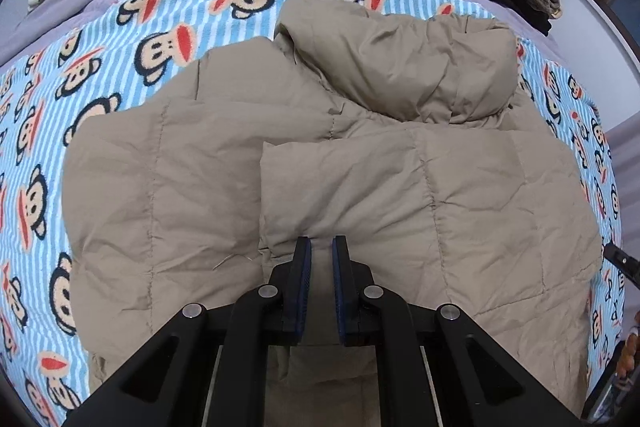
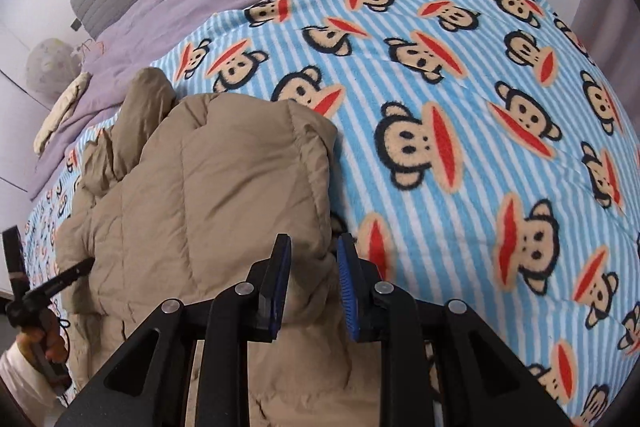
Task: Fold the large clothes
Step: 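Release the folded side with the left gripper and smooth the jacket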
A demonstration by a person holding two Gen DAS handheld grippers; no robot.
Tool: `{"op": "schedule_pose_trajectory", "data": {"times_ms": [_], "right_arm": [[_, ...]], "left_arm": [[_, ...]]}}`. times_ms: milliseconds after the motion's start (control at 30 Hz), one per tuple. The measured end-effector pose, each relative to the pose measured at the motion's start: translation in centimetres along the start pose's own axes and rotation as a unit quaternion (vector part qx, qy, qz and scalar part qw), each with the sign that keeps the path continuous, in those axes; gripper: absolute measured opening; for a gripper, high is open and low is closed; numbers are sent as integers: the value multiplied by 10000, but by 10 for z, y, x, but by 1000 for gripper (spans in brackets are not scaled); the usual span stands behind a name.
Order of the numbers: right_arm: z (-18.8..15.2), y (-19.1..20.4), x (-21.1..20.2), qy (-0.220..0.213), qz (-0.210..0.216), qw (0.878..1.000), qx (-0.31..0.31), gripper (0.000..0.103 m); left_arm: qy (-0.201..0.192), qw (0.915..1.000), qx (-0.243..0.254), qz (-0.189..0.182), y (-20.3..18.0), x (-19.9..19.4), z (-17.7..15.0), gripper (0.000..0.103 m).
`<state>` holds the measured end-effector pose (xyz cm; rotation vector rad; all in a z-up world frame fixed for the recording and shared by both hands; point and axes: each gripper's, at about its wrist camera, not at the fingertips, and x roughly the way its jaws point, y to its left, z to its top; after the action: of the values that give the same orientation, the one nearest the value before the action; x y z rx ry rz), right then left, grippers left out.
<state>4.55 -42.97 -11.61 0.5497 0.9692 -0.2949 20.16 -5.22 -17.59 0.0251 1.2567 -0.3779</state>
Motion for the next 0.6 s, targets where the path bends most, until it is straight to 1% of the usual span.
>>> {"op": "schedule_pose_trajectory", "data": {"times_ms": [167, 200, 233, 367, 467, 500, 533, 600], "right_arm": [[-21, 0, -6, 278, 192, 9992, 191, 25], [-23, -1, -7, 316, 219, 9990, 225, 28], [-25, 0, -9, 341, 238, 9988, 243, 28], [-32, 6, -16, 433, 329, 9983, 218, 28], [-38, 13, -23, 521, 400, 9977, 177, 29], [-39, 15, -24, 546, 414, 9975, 157, 34], [-41, 17, -26, 554, 417, 9975, 134, 42], [-45, 21, -31, 564, 440, 9974, 78, 47]], "left_arm": [[-106, 9999, 2, 96, 1, -30, -9, 12], [-101, 9999, 0, 138, 0, -35, -12, 12], [-90, 9998, -8, 184, -2, -39, -16, 12], [-81, 9997, -109, 219, -10, -58, -35, 12], [-68, 9994, -87, 336, -17, -71, -52, 12], [-71, 9992, -55, 392, -20, -75, -56, 12], [-80, 9991, -43, 405, -22, -79, -61, 12], [-93, 9994, -70, 322, -25, -86, -70, 12]]}}
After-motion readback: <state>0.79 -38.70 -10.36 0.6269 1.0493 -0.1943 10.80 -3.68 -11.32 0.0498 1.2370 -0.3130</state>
